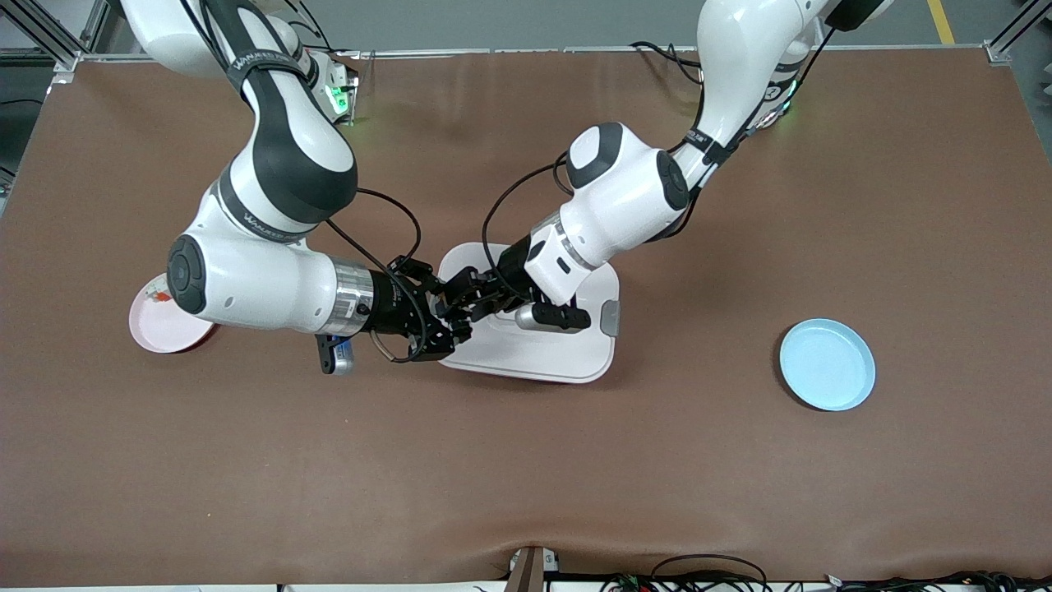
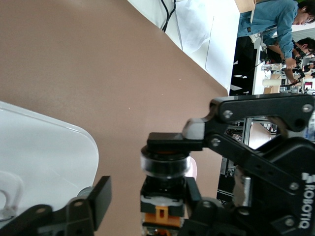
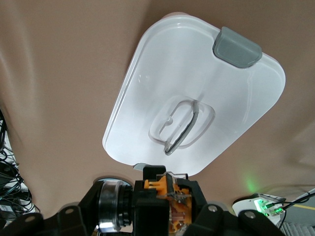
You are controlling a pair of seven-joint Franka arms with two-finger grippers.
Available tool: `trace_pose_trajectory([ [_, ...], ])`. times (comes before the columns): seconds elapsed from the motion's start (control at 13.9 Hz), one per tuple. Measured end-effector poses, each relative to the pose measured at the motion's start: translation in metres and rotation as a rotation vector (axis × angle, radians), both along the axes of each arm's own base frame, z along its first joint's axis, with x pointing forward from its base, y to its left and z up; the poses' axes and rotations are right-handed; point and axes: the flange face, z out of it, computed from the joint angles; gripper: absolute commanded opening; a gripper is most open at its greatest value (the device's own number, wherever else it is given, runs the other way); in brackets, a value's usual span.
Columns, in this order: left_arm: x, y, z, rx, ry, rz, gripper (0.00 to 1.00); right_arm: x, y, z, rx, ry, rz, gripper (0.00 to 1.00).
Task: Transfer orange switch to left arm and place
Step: 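Grasp the switch with the left gripper while the right gripper holds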
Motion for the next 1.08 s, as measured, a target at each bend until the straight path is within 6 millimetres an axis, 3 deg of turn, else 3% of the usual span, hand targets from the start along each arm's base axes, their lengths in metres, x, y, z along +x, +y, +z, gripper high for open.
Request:
trace_pose_trajectory([
  [0.14,-0.0002,-0.0018,0.0048,-0.007,-0.007,-0.001,0.05,0.0001,0.0012,-0.0029,0.000,0.004,0.001,0.00],
  [0.22,-0.0002,-0.0018,0.0050,-0.008,-0.007,-0.001,0.00,0.0002,0.0011,-0.0028,0.001,0.004,0.000,0.00],
  [0.5,-0.0001,-0.0018,0.0051,-0.008,-0.008,0.000,0.00,0.0002,0.0011,-0.0027,0.001,0.003,0.000,0.00],
  [0.57,-0.0001,-0.0017,0.0051,-0.008,-0.008,0.000,0.00,0.0003,0.0011,-0.0027,0.001,0.003,0.000,0.72],
  [0.65,0.0000,-0.0017,0.0052,-0.008,-0.008,0.000,0.00,0.0003,0.0011,-0.0026,0.001,0.003,0.000,1.00],
  [1.08,0.0049,0.0039,0.0074,-0.009,-0.013,0.011,0.00,0.0048,-0.0040,0.0054,0.006,-0.017,-0.012,1.00],
])
